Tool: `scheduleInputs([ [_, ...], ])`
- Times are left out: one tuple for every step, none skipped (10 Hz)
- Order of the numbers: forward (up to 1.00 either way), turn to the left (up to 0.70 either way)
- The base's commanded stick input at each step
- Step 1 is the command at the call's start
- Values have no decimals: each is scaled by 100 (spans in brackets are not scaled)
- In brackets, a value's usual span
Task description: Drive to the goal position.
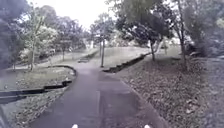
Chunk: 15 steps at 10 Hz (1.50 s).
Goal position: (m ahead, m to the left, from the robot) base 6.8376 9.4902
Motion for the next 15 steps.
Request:
scheduleInputs([
  [70,29],
  [70,35],
  [70,35],
  [70,0],
  [70,0],
  [70,0],
  [70,0],
  [70,0],
  [70,0],
  [70,0],
  [70,0],
  [70,0],
  [70,17],
  [70,35],
  [70,35],
])
